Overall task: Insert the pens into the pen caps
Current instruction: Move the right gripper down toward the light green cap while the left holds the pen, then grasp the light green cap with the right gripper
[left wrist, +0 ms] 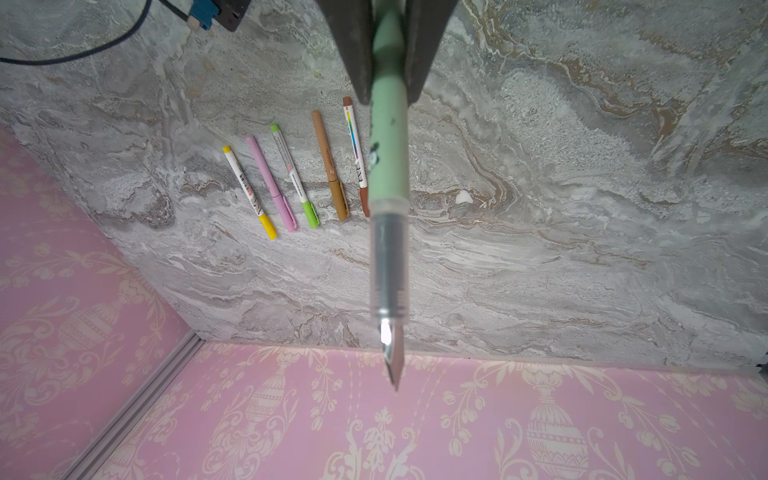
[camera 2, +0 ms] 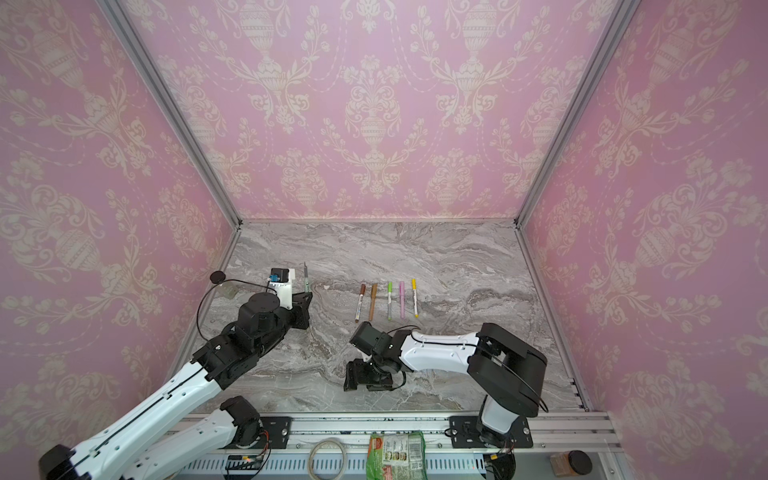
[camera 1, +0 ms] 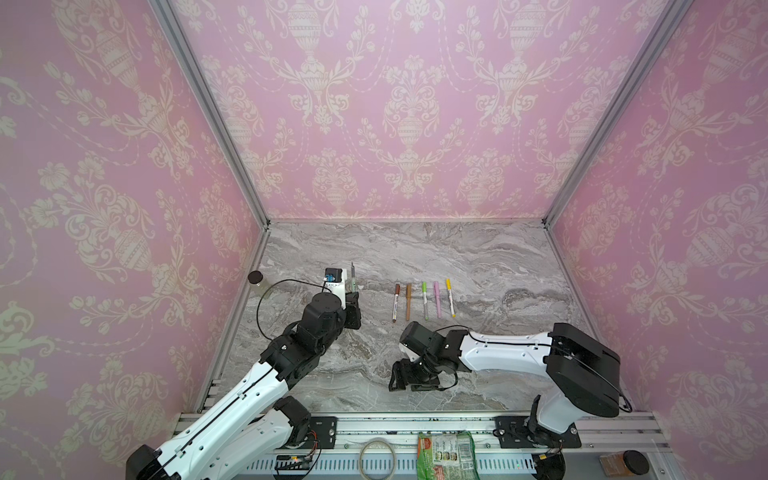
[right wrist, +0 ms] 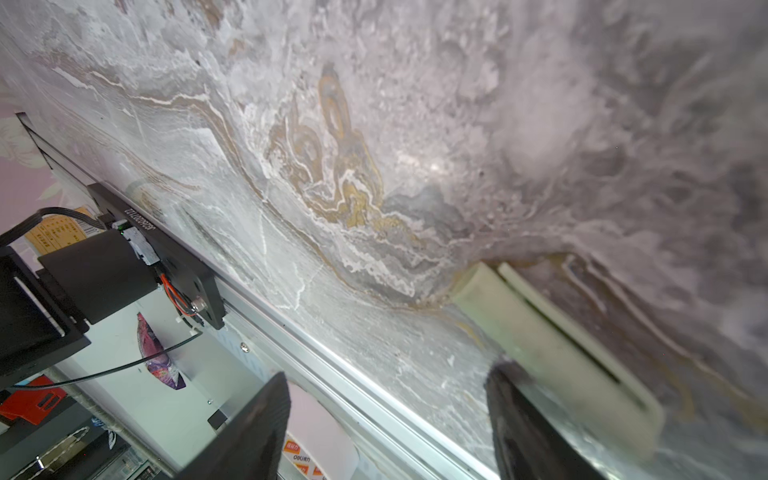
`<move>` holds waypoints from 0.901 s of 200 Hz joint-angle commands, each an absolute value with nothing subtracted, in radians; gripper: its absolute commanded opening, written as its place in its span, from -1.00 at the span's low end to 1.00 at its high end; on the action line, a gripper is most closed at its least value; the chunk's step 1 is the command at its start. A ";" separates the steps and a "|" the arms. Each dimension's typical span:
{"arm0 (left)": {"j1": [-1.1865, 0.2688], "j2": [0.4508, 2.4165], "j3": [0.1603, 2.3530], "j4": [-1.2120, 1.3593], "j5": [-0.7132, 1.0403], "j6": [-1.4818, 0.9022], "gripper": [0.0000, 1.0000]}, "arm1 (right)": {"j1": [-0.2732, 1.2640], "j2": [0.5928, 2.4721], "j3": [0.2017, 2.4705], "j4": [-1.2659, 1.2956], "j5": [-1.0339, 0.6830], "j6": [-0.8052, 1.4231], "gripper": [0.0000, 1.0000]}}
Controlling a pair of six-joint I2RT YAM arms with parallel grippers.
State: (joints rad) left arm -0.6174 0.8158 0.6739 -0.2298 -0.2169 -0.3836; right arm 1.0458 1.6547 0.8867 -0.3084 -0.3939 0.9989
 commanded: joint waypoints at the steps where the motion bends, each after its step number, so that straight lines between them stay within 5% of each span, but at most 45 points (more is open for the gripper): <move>1: -0.610 0.815 0.671 -0.244 -0.239 -0.348 -1.00 | 1.022 1.686 0.930 -0.452 -0.296 0.984 0.46; 100: -0.609 0.860 0.681 -0.221 -0.247 -0.315 -1.00 | 1.018 1.941 1.246 -0.814 0.028 0.849 0.16; 180: -0.607 0.905 0.696 -0.213 -0.224 -0.306 -1.00 | 1.017 1.896 1.128 -0.672 0.029 0.853 -0.53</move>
